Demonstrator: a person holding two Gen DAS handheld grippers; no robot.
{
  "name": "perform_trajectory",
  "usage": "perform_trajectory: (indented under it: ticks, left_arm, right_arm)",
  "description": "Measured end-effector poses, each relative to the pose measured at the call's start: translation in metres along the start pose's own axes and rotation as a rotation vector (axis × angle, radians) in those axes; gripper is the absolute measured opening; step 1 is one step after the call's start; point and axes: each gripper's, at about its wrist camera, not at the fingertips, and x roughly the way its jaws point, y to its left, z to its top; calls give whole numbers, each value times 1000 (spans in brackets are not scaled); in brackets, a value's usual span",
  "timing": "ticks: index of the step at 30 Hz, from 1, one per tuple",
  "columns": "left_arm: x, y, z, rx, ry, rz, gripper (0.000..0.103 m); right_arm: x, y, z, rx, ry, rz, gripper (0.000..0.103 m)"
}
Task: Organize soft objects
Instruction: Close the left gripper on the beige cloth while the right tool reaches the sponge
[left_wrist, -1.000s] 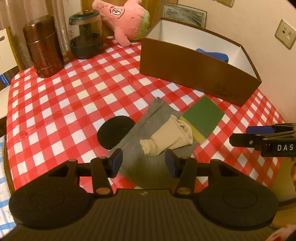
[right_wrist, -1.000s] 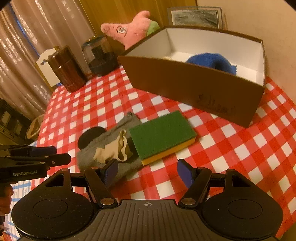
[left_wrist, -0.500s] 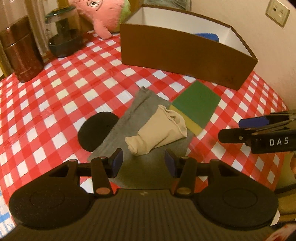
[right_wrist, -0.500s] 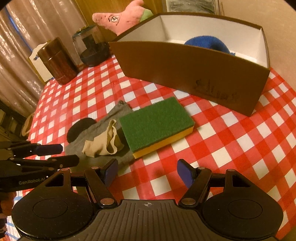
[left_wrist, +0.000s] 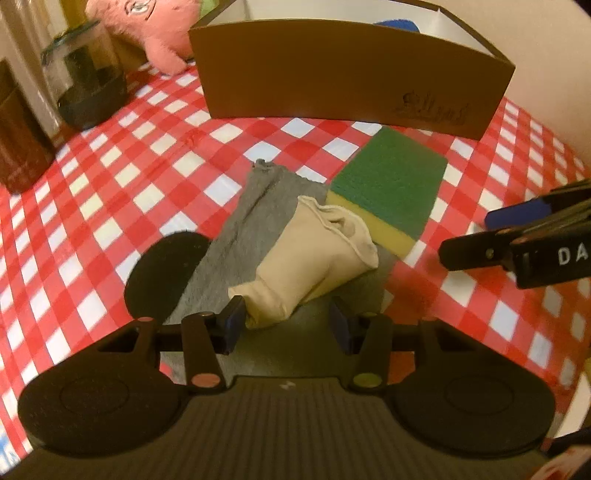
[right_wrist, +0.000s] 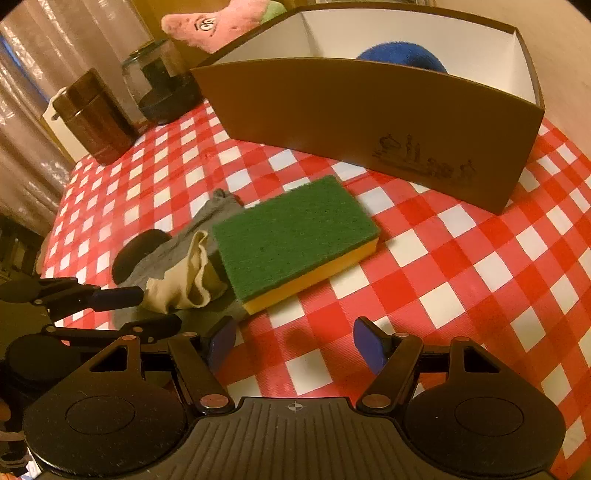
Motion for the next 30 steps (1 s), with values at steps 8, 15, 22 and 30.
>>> perform_trajectory:
  ticks: [8,15,22,30]
  left_arm:
    - [12,-4,7,76,-53,25,48]
    - [22,-1,14,62,-51,-11,34]
    - [13,8,16,37,-68,-27,6]
    - [-13,37,11,-120,-54,-17,6]
  right_arm:
    - [7,-6,2,29,6,-6,70]
    - [8,-8,8,57,-6,-13,70]
    - [4,-12,11,110,-27,-6,70]
    - [2,6,19,67,-58,44,70]
